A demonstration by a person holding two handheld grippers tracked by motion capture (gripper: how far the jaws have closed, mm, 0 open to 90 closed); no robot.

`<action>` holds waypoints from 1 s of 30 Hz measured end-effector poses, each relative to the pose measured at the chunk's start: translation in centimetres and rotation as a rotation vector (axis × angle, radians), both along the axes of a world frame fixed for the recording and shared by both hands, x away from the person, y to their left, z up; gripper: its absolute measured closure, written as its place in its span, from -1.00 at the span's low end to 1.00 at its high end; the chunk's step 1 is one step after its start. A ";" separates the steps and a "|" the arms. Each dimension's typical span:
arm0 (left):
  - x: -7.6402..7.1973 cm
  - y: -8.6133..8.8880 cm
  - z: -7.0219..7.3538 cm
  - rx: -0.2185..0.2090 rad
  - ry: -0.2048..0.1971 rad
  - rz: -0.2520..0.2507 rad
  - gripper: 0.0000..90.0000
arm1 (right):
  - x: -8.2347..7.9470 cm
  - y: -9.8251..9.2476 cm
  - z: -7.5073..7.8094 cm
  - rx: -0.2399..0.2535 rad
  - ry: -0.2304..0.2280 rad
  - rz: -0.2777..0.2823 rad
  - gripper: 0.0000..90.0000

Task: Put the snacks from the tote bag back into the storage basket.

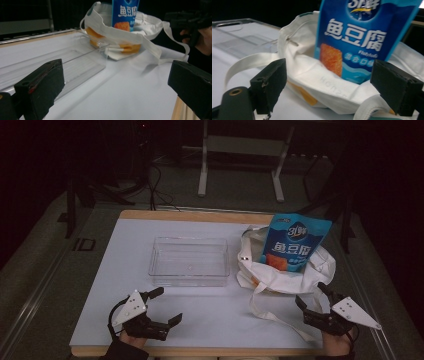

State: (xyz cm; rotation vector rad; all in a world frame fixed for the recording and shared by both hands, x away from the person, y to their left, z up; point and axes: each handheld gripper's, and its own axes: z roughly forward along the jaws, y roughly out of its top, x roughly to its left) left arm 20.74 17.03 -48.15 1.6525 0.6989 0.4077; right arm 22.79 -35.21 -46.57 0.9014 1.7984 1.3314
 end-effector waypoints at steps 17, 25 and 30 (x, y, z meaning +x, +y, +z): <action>0.2 -1.0 1.9 -0.006 0.022 -0.071 -0.98 | -0.2 -2.0 1.0 -0.047 0.142 0.063 -0.69; 1.1 -2.8 3.6 -0.047 0.050 -0.170 -0.98 | 0.3 -2.8 2.6 0.012 0.143 0.100 -0.71; 1.9 -3.6 4.1 -0.041 0.027 -0.196 -0.98 | 0.6 -2.8 3.3 0.004 0.146 0.093 -0.73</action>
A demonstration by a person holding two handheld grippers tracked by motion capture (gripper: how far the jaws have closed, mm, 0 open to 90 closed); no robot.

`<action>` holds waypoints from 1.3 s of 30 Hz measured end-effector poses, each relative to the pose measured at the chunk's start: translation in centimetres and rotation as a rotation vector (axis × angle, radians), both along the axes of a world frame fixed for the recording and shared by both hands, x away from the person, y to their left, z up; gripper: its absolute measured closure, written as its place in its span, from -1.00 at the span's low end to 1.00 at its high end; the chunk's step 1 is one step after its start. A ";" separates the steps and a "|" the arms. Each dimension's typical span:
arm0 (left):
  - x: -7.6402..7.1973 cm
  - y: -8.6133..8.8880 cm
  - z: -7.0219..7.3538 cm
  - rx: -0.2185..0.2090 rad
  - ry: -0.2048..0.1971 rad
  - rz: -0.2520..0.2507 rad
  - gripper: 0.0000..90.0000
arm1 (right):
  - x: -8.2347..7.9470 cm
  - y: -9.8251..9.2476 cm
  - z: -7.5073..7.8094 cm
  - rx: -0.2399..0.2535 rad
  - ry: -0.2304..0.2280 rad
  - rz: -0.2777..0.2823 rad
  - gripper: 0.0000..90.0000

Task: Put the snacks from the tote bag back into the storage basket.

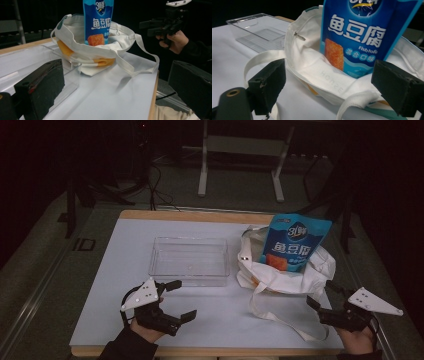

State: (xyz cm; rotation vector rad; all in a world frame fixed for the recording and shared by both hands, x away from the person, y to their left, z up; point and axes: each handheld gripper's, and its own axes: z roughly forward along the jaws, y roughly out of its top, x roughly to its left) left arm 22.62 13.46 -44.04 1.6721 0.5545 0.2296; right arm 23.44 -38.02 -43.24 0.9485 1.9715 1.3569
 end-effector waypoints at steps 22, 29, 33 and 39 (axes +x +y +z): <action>5.4 -3.9 2.9 0.031 -0.027 -0.051 -0.98 | 2.9 -0.6 2.7 -0.008 -0.052 0.087 -0.69; 7.4 -6.2 3.3 0.059 -0.030 -0.097 -0.98 | 3.9 -0.4 3.1 -0.018 -0.058 0.096 -0.68; 8.1 -7.2 3.4 0.066 -0.027 -0.099 -0.98 | 4.5 -0.5 3.2 -0.021 -0.061 0.100 -0.68; 9.1 -9.4 3.6 0.066 -0.025 -0.124 -0.98 | 5.2 -0.8 3.2 -0.027 -0.052 0.098 -0.68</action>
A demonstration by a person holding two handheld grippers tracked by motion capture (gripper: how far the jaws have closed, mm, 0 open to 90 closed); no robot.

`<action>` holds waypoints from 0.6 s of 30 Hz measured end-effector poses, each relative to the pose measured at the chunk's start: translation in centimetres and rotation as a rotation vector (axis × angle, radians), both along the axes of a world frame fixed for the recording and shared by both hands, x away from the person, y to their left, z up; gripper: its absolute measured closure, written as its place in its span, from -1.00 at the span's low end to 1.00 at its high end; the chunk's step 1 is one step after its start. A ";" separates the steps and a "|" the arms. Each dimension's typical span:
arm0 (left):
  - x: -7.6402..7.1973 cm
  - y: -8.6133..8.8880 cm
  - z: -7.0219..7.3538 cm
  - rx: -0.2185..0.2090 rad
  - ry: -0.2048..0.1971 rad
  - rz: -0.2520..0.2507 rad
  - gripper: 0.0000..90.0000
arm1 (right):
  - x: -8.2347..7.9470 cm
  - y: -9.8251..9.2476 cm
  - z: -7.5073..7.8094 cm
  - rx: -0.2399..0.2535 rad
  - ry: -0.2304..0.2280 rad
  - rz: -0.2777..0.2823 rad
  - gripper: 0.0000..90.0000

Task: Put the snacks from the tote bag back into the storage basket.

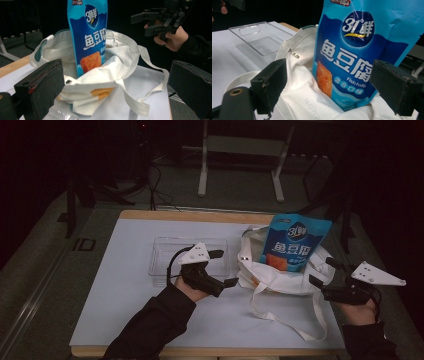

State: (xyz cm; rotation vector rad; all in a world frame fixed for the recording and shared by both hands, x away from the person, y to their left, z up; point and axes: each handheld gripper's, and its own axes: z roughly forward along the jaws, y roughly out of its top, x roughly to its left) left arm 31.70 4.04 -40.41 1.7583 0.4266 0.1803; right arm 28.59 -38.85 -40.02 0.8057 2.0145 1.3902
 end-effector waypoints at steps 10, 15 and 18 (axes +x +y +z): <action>2.5 -2.8 1.3 0.000 -0.012 -0.010 -0.98 | 1.3 -0.9 0.2 -0.008 0.007 -0.011 -0.67; 3.7 -4.2 1.3 0.003 -0.003 -0.032 -0.98 | 2.2 -1.7 0.5 -0.011 0.023 -0.015 -0.66; 4.5 -5.0 1.3 0.013 -0.007 -0.031 -0.98 | 2.7 -2.0 0.6 -0.018 0.035 -0.013 -0.65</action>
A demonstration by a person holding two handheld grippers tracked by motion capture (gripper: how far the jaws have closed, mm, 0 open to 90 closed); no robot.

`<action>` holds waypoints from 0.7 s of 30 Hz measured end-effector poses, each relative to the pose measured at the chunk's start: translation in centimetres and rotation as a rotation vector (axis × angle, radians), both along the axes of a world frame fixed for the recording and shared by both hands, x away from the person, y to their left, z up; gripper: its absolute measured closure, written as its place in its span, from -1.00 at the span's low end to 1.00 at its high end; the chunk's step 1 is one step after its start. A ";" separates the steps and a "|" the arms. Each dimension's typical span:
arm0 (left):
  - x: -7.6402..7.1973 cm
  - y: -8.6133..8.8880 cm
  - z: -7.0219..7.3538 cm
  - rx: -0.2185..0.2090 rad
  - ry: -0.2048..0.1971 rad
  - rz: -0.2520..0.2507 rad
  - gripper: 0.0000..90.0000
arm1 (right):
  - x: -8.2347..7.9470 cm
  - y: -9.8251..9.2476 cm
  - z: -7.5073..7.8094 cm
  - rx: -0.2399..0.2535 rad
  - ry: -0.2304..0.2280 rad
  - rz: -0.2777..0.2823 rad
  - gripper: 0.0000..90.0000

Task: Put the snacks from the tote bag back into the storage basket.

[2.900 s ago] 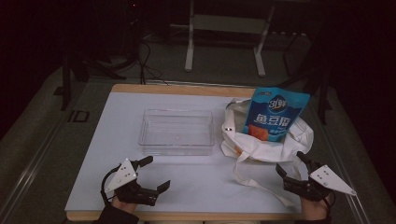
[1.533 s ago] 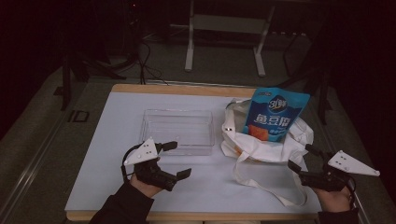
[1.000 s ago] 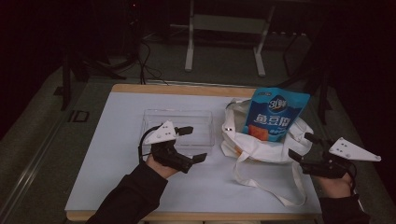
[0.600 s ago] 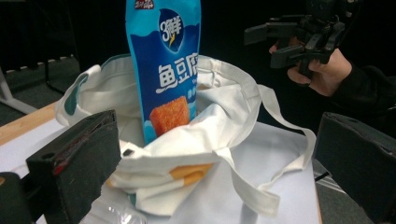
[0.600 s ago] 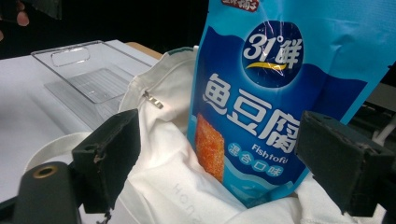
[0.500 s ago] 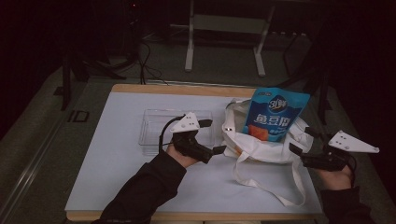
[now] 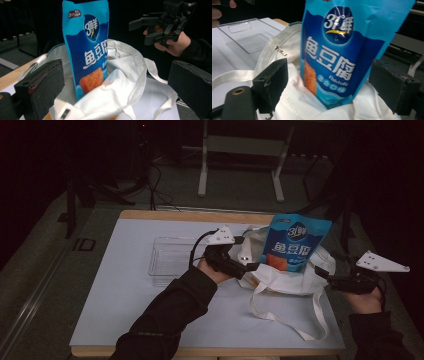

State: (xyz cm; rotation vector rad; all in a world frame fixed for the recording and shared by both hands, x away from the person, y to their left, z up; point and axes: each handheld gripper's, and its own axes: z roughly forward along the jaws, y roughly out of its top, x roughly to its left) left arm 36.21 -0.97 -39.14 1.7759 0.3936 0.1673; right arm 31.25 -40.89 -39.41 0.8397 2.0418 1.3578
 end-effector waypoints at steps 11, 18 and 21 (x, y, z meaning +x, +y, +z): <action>3.8 -3.0 -0.5 0.036 0.014 0.004 -0.96 | 2.5 -0.6 0.2 0.000 0.029 -0.003 -0.65; 6.2 -4.3 -1.0 0.061 0.019 0.005 -0.86 | 3.8 -0.8 -0.1 -0.026 0.026 -0.022 -0.63; 7.3 -5.0 -1.3 0.059 0.054 0.034 -0.80 | 4.8 -1.1 -0.4 -0.017 0.041 -0.031 -0.63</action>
